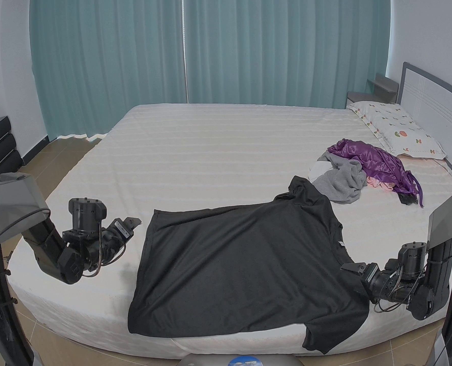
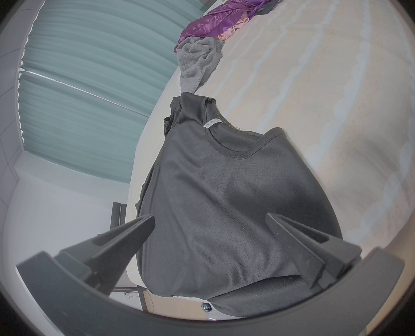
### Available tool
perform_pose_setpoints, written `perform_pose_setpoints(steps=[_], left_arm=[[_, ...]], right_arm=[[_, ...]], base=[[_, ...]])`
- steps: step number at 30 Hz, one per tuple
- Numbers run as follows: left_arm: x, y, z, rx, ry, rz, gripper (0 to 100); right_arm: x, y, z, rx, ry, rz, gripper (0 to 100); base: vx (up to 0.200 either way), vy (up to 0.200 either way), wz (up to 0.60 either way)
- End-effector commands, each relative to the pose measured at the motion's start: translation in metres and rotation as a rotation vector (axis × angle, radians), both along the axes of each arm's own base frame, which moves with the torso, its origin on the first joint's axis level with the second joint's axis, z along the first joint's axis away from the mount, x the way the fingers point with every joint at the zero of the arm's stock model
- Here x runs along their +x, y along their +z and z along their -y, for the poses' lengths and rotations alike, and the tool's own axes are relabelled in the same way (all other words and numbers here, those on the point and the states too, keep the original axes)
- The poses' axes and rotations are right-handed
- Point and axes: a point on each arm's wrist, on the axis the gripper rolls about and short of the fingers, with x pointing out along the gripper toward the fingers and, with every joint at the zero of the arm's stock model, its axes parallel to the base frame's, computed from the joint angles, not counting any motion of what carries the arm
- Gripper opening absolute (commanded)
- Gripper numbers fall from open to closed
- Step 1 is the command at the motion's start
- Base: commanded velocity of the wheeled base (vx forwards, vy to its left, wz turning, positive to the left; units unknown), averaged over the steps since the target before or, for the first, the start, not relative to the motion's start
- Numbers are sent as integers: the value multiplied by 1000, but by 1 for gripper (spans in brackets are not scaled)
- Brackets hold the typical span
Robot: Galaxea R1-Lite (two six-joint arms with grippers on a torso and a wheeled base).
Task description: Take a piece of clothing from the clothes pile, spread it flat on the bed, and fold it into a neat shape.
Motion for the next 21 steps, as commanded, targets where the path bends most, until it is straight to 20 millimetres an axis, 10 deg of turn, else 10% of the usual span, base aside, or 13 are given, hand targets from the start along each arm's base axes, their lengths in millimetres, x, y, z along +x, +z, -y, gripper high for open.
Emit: perform_pose_setpoints(steps=[1,11,21], left_arm=[[55,0,5,-21,-59,9,100],[139,-38,15,-7,-142,20,100],[179,-51,24,55,-185,63,100]], right_arm=[[2,0,0,2,1,15,100],[2,0,-2,1,6,13,100],[1,-1,-3,2,10,8,100]], base=[[0,0,0],[0,0,0],[0,0,0]])
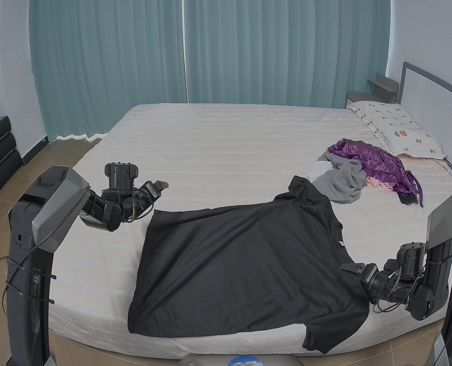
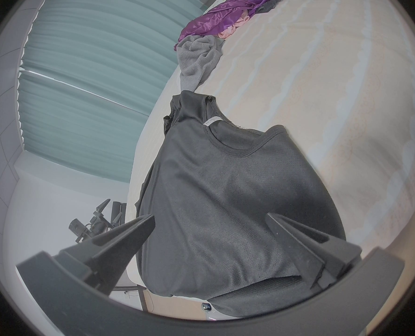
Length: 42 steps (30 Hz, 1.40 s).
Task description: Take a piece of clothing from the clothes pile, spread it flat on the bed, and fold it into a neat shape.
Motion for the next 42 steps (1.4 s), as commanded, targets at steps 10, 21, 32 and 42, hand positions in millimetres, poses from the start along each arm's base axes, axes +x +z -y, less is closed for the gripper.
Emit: perform_pose_setpoints(steps=[10,21,32,42], left_arm=[[35,-58,6,35,-21,-33,100],[45,-76,4,62,-15,-14,100],[54,-77,-5,78,45,17,100],[52,-82,-3,87,44,-36,100]], right_arm=[[-1,0,-1,1,5,5,100],[-1,0,-1,-2,4,4,100],[-1,0,-3,-5,10,3,100],[-2,0,-3,-4,9,1,100]], base=[[0,0,0],[0,0,0],[0,0,0],[0,0,0]])
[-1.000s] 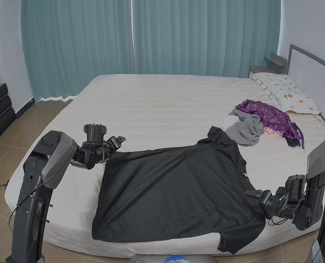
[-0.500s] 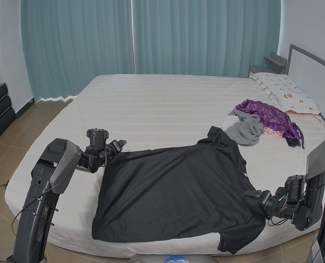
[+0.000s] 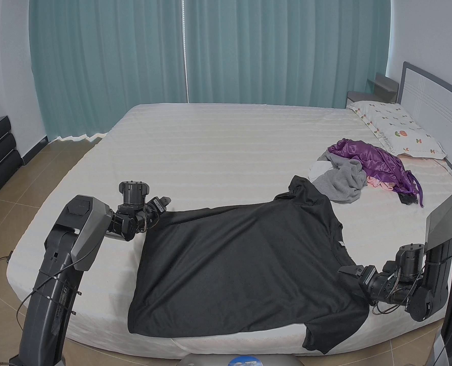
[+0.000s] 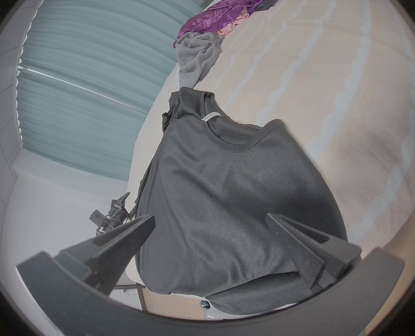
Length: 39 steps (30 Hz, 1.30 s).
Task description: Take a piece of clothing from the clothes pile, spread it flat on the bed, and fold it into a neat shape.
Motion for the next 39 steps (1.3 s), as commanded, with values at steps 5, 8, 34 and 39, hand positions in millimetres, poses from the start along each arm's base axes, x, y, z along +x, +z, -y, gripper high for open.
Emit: perform_pose_setpoints(steps=[5,8,34,39], left_arm=[[1,1,1,1,-2,-17,0],[1,3,1,1,-1,-8,0],[14,23,-39,-5,93,168,0],[14,28,-45,-7,103,183,0]], right_arm=[[1,1,0,2,1,13,100],[1,1,0,2,1,15,100],[1,1,0,2,1,15,100],[1,1,0,1,-1,13,100]], base=[[0,0,0],[0,0,0],[0,0,0],[0,0,0]])
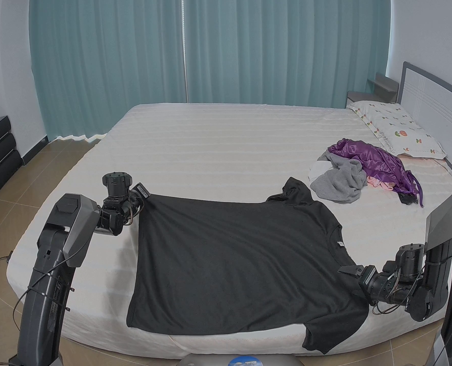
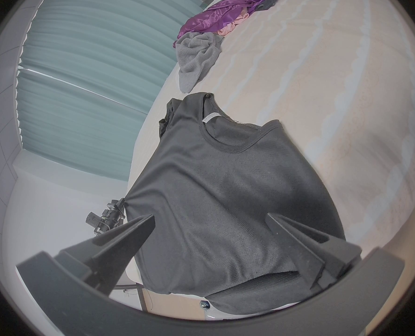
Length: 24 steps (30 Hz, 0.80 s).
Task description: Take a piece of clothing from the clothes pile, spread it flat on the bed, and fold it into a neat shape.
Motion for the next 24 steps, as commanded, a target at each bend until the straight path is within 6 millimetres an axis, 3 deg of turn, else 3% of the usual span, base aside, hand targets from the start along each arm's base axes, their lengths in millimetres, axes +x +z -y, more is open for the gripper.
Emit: perform_pose_setpoints(steps=[1,9,15,17,19,20,21,22,24], left_arm=[[1,5,-5,-1,8,12,0],[1,9,-8,-8,1,17,0],[0,3,-7,-7,1,7,0],[0,3,-6,-11,0,7,0],[0,3,-6,-11,0,7,0],[0,2,-7,-11,5,4,0],[0,2,-7,-11,5,4,0],[0,3,-7,-12,9,5,0],[0,2,-8,-12,12,4,0]], right_arm=[[1,1,0,1,-2,14,100],[4,4,1,-3,-7,38,100],[22,29,-9,-19,-6,196,100],[38,35,-13,-46,-24,264,100],[41,36,-13,-50,-25,271,100],[64,39,-16,-84,-10,294,100],[64,39,-16,-84,-10,294,100],[88,42,-17,-117,-15,299,100],[107,43,-20,-142,-34,286,100]], base=[[0,0,0],[0,0,0],[0,0,0],[0,0,0],[0,0,0],[0,0,0],[0,0,0],[0,0,0],[0,0,0]])
